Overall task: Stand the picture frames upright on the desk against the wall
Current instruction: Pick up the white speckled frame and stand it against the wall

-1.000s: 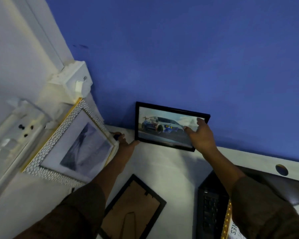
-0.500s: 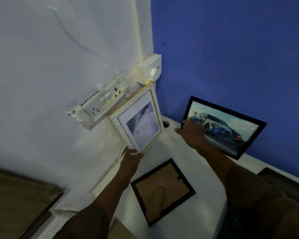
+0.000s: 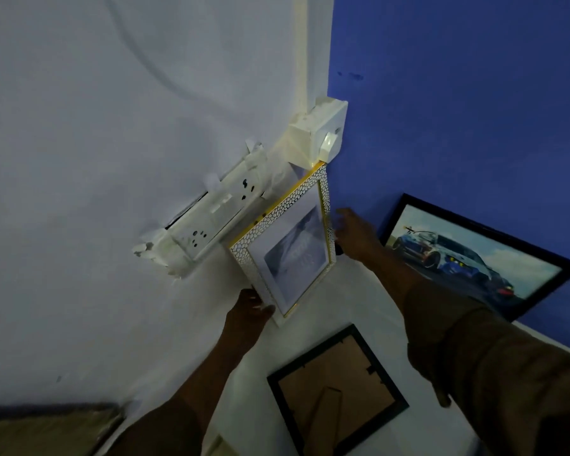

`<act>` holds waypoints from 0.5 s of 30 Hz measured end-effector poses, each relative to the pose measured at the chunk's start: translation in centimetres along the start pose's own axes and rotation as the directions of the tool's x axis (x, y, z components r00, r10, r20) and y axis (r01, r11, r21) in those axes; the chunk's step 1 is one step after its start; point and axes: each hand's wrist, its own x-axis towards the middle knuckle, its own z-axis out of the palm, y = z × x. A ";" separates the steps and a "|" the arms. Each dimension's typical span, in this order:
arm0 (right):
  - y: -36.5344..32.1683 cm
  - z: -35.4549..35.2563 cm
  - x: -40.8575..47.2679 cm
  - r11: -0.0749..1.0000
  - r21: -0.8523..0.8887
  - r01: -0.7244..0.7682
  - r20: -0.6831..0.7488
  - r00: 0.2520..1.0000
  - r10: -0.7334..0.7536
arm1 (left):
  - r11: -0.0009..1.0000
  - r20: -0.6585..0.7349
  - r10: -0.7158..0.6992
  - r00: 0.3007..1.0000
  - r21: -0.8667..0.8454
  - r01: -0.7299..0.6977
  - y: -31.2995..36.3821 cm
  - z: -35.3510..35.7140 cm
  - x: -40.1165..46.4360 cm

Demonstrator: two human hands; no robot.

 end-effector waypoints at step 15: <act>2.6 -0.8 0.4 0.987 -0.013 0.157 -0.101 0.982 -0.158 | 0.978 0.055 0.102 0.993 0.178 -0.110 -0.3 -1.2 0.2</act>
